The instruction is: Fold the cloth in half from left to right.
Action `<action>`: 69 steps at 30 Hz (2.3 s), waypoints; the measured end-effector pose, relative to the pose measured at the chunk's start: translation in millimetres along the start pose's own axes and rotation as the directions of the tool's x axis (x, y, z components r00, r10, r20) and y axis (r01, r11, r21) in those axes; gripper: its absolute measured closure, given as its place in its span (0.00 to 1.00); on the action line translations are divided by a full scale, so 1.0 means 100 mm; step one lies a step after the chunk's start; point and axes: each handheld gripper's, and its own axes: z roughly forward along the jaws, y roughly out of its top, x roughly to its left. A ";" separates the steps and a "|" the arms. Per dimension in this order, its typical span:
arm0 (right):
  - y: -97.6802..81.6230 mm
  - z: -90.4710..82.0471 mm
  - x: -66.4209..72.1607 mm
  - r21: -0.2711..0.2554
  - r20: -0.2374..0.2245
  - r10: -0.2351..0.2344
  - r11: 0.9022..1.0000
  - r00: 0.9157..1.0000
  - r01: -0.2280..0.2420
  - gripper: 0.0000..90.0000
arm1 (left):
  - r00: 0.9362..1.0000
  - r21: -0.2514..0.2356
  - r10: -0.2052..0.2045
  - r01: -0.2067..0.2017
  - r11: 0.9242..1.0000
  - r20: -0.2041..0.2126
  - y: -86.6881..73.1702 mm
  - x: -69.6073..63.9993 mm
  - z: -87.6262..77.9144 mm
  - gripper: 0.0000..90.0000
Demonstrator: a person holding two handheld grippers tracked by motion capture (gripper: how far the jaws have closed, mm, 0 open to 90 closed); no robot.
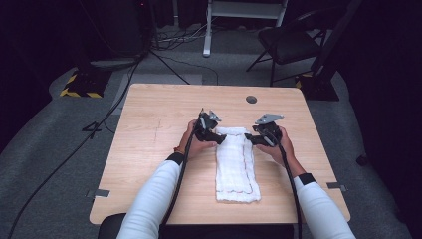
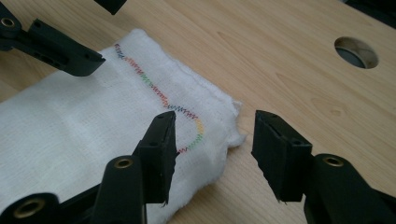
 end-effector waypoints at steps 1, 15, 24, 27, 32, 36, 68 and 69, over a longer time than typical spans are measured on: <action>0.01 0.09 -0.02 0.020 0.010 0.001 1.000 1.000 -0.001 0.56 | 1.000 0.003 -0.009 0.009 1.000 -0.001 0.01 0.02 0.04 0.27; -0.03 0.39 -0.15 0.066 -0.009 0.095 0.993 0.995 -0.094 0.53 | 0.998 0.023 -0.061 0.060 0.998 0.017 -0.03 0.09 0.21 0.24; -0.06 0.42 -0.22 0.057 -0.097 0.148 0.988 0.984 -0.143 0.69 | 0.998 0.005 -0.015 0.015 1.000 0.065 -0.03 0.10 0.19 0.44; -0.03 0.42 -0.18 0.070 -0.114 0.123 0.991 0.986 -0.116 0.83 | 0.994 0.006 -0.014 0.014 1.000 0.109 -0.01 0.09 0.19 0.64; -0.01 0.41 -0.15 0.075 -0.115 0.107 0.992 0.988 -0.099 0.90 | 0.990 0.018 -0.017 0.014 1.000 0.142 0.02 0.10 0.20 0.81; 0.01 0.41 -0.14 0.070 -0.085 0.087 0.994 0.993 -0.081 0.92 | 0.991 0.021 -0.001 -0.002 1.000 0.133 0.04 0.09 0.20 0.87; 0.46 0.00 -0.18 -0.156 0.061 0.023 0.988 0.998 -0.014 0.94 | 0.997 -0.115 0.076 -0.079 0.990 -0.035 0.51 0.17 -0.21 0.92; 0.49 -0.04 -0.18 -0.168 0.062 0.026 0.986 0.998 -0.016 0.94 | 0.996 -0.117 0.080 -0.084 0.990 -0.039 0.54 0.16 -0.24 0.92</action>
